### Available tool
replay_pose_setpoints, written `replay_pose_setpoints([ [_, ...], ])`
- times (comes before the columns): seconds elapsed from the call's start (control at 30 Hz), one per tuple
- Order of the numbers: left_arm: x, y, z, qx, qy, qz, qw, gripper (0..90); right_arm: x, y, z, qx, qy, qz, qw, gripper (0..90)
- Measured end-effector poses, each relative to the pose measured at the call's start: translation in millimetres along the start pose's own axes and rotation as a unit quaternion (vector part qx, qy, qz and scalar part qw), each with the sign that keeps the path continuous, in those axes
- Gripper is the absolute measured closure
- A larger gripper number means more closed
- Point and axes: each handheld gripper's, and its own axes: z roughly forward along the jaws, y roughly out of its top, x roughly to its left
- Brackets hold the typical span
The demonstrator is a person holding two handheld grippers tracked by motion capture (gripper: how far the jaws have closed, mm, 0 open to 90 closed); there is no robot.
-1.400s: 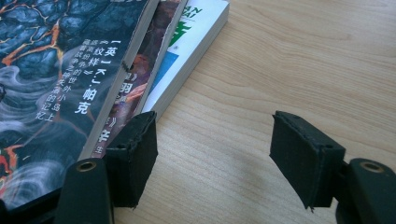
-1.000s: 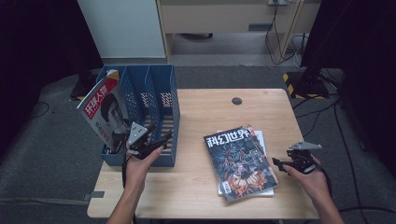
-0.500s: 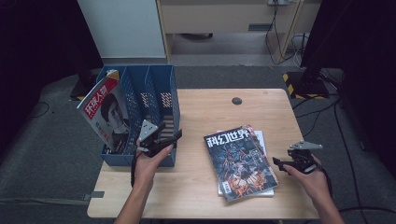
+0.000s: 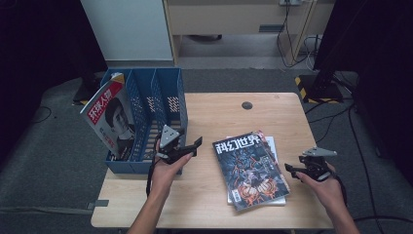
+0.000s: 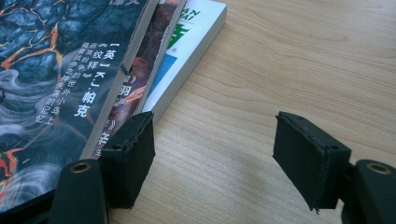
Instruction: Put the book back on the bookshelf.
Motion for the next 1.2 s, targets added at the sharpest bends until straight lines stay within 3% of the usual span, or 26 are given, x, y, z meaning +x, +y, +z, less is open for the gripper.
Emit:
replay_pose_setpoints([
  [0.03,-3.5,-0.6,2.2,-0.005,-0.013,-0.007,0.9999,19.9,-0.3,-0.2,-0.2,-0.001,0.0,0.0,1.0,31.2],
  [0.1,-5.4,-0.9,3.0,-0.004,-0.017,-0.007,0.9998,19.9,-0.4,-0.2,-0.2,-0.001,0.001,0.0,1.0,32.1],
  [0.2,-10.7,-1.9,5.5,0.003,-0.018,0.004,0.9998,19.9,0.0,0.5,-1.4,-0.006,0.009,0.008,0.9999,34.9],
  [0.63,-26.3,-10.1,19.0,0.022,-0.034,0.01,0.9991,18.4,0.7,1.6,-3.5,-0.015,0.007,-0.008,0.9998,40.9],
  [0.8,-36.2,-15.0,23.5,0.033,-0.038,0.023,0.9984,18.0,2.6,2.2,-3.6,-0.013,0.012,-0.007,0.9998,42.0],
  [1.2,-51.3,-21.9,39.6,0.054,-0.049,0.029,0.9969,16.7,6.9,4.9,-6.4,-0.027,0.015,-0.028,0.9991,44.7],
])
